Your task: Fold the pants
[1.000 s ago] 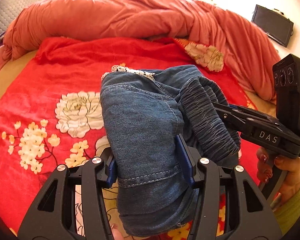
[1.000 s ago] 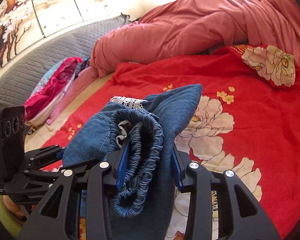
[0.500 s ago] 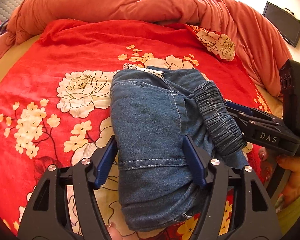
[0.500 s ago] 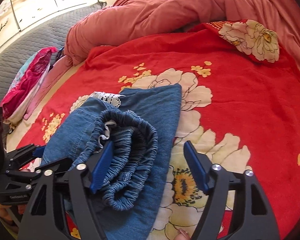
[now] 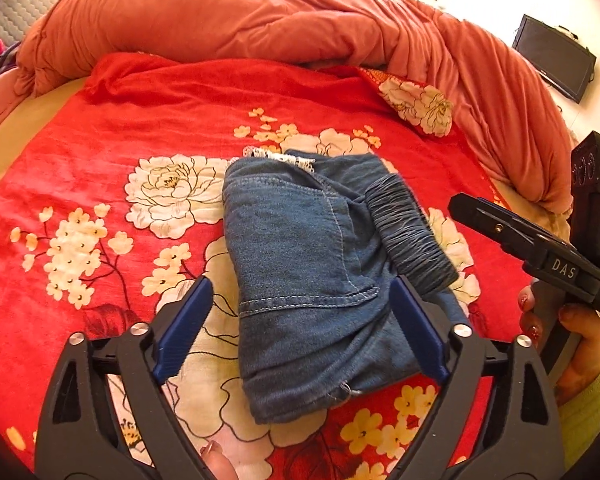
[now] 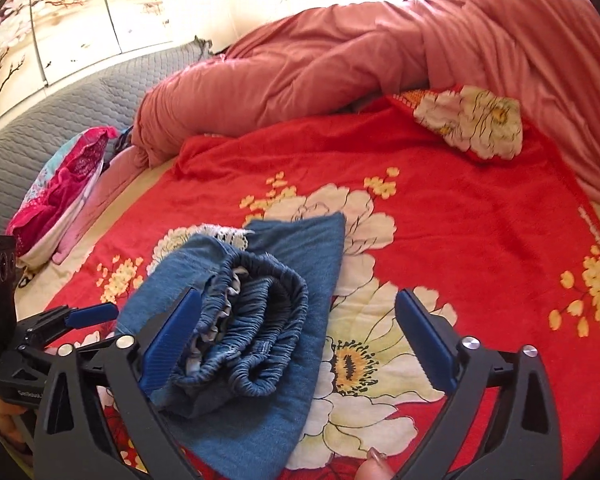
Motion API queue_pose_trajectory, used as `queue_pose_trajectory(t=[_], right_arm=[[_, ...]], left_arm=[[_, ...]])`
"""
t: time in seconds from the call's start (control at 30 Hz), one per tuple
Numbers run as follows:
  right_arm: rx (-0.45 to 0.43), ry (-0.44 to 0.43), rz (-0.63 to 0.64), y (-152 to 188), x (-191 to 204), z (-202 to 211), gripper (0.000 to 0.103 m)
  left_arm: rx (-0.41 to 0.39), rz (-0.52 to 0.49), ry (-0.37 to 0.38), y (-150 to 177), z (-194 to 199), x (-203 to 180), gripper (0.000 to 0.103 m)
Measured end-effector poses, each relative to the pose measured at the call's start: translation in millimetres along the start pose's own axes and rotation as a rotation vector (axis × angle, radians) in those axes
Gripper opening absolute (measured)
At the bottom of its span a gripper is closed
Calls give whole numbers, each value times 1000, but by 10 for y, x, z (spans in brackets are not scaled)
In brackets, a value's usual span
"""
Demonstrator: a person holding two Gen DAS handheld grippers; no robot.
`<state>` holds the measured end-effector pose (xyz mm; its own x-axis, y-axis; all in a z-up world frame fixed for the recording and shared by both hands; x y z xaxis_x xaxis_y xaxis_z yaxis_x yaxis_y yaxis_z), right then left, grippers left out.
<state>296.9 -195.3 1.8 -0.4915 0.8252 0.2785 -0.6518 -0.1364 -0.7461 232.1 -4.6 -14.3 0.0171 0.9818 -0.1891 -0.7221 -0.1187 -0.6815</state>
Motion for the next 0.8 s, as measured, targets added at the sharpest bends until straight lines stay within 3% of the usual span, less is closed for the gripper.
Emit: queue_pose_trajectory(t=[0.17, 0.4, 0.8], right_arm=[[-48, 51, 57, 27, 114, 178, 98], [-123, 94, 87, 43, 270, 414, 98], [-208, 86, 43, 243, 393, 873, 98]], left_arm=[[-18, -8, -4, 5, 97, -20, 93], [-59, -13, -20, 31, 318, -35, 93], [-115, -39, -34, 221, 666, -162, 93]])
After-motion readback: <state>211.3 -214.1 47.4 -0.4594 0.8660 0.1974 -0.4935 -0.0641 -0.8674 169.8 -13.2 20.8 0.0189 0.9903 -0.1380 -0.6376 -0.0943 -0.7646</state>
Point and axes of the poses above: each gripper's, at about its wrist camera, not at the fingertips, and z roughly against the way its jaws point, x to its left, y to its underside, the point moved 1 cm from there along -z, roughly the way its jaws point, and after that the axes turned 3 degrees about -y, right-handed, at the moved point
